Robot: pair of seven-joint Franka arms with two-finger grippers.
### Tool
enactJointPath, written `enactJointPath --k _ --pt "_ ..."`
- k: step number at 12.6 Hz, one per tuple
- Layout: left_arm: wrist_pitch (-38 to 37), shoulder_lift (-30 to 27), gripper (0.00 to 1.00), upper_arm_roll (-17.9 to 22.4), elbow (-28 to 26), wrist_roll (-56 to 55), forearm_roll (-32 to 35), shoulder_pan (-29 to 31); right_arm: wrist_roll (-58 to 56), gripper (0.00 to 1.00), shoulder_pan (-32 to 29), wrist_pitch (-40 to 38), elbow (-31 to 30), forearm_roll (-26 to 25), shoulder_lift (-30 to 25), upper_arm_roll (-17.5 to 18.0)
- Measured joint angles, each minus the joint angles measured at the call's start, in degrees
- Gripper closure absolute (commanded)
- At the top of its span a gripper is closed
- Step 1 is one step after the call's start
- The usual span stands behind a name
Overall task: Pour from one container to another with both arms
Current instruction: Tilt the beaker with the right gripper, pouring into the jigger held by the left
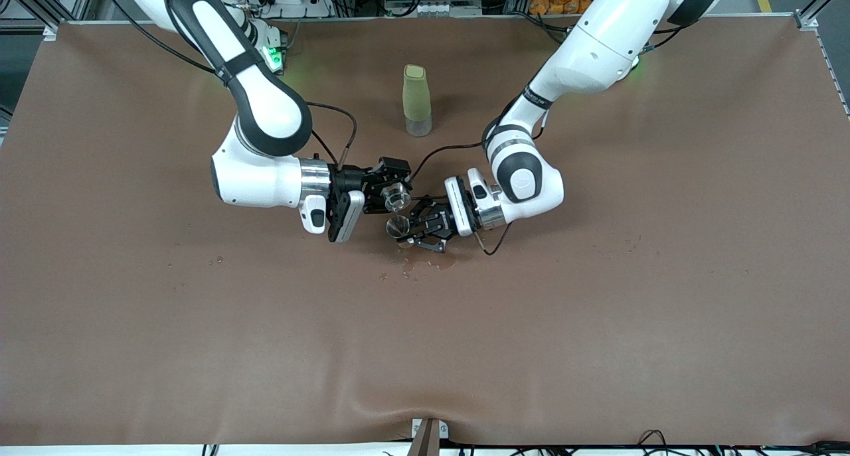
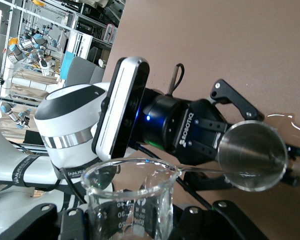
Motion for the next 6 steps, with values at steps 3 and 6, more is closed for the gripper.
enactJointPath --k 3,6 --pt "-0.3 0.0 1.00 0.0 0.1 0.4 0.0 0.7 1.5 1.00 0.4 0.0 0.0 0.0 0.0 0.0" --pt "-0.7 0.0 1.00 -0.1 0.1 0.6 0.0 0.5 2.3 1.00 0.5 0.0 0.1 0.0 0.0 0.0"
